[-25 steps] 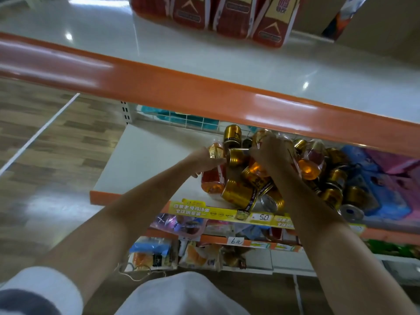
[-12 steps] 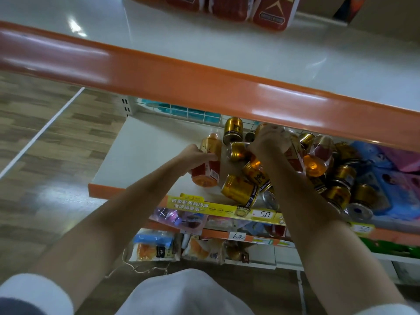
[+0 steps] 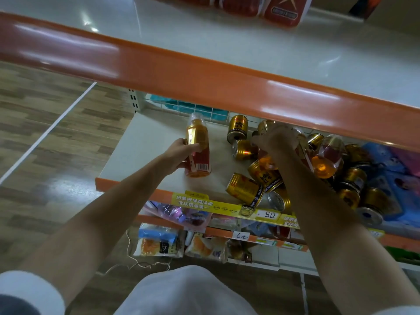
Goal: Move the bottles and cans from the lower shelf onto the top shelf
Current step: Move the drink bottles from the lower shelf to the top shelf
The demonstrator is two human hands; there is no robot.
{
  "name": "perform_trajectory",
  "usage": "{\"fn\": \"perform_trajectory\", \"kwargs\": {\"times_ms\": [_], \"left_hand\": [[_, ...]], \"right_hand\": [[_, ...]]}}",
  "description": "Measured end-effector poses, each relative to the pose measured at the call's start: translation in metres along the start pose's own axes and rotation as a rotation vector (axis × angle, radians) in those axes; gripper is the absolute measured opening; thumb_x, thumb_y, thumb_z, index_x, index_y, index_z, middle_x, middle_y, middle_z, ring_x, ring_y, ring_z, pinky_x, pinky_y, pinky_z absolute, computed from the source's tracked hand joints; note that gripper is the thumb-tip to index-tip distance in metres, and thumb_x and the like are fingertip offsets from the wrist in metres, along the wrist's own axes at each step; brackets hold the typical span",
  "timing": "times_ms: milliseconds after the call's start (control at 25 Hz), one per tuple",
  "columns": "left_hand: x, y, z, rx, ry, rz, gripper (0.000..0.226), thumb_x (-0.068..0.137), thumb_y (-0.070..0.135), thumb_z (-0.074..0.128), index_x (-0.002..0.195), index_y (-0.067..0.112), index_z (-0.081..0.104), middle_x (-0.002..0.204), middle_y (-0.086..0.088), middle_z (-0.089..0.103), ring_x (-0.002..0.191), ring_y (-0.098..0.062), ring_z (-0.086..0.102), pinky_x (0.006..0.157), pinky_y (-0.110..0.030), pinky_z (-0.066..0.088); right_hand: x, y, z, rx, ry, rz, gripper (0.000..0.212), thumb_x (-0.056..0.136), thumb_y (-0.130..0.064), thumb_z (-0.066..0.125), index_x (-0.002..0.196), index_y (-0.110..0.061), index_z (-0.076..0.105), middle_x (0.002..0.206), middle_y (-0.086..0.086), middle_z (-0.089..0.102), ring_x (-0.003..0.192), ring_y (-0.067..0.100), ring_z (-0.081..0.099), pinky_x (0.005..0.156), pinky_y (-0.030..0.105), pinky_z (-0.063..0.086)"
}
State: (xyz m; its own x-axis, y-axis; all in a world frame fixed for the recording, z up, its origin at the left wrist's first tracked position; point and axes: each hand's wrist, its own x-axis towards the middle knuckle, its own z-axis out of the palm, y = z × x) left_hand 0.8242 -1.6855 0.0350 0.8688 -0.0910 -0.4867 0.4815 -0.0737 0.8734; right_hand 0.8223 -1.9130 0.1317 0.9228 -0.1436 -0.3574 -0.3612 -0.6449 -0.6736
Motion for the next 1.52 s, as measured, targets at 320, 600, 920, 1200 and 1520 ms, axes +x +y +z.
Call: {"fn": "perform_trajectory", "kwargs": {"times_ms": [320,600,920,1200,1520], "left_hand": [[0.012,-0.001,-0.003,-0.03,0.035,-0.005,0.048,0.088,0.016,0.063,0.13,0.0,0.044,0.11,-0.018,0.063,0.099,-0.031,0.065,0.076,-0.039,0.056],[0.011,-0.001,-0.007,-0.11,0.02,0.011,0.041,0.087,0.009,0.063,0.123,-0.001,0.047,0.108,-0.019,0.064,0.102,-0.035,0.065,0.076,-0.039,0.057],[-0.002,0.01,-0.033,0.078,0.138,0.33,0.066,0.07,0.0,0.081,0.123,0.016,0.045,0.11,-0.005,0.059,0.106,-0.023,0.06,0.086,-0.039,0.053],[-0.013,-0.007,-0.044,0.324,0.392,0.46,0.089,0.06,0.017,0.091,0.128,0.01,0.034,0.117,-0.006,0.055,0.107,-0.022,0.057,0.08,-0.034,0.053],[-0.019,-0.014,-0.053,0.425,0.256,0.479,0.11,0.057,0.015,0.094,0.143,0.011,0.025,0.127,-0.006,0.046,0.117,-0.026,0.053,0.087,-0.045,0.057]], "right_hand": [[0.027,0.012,0.01,-0.031,0.027,-0.011,0.041,0.093,-0.033,0.062,0.117,0.001,0.062,0.092,0.011,0.061,0.081,0.025,0.058,0.076,0.038,0.053],[0.029,0.009,0.015,-0.146,0.214,-0.128,0.038,0.087,-0.044,0.067,0.105,-0.011,0.061,0.086,0.001,0.06,0.067,0.011,0.056,0.056,0.019,0.042],[0.025,0.001,0.048,0.105,0.154,-0.21,0.031,0.079,-0.022,0.078,0.088,-0.024,0.048,0.084,-0.013,0.053,0.075,0.004,0.054,0.06,0.014,0.044],[0.017,0.009,0.098,0.117,0.217,-0.391,0.091,0.052,-0.026,0.09,0.127,-0.012,0.041,0.122,0.009,0.048,0.114,0.023,0.053,0.092,0.034,0.05],[0.02,0.014,0.113,0.16,0.166,-0.431,0.089,0.048,-0.031,0.093,0.12,-0.016,0.042,0.121,0.005,0.047,0.113,0.02,0.054,0.092,0.031,0.052]]}}
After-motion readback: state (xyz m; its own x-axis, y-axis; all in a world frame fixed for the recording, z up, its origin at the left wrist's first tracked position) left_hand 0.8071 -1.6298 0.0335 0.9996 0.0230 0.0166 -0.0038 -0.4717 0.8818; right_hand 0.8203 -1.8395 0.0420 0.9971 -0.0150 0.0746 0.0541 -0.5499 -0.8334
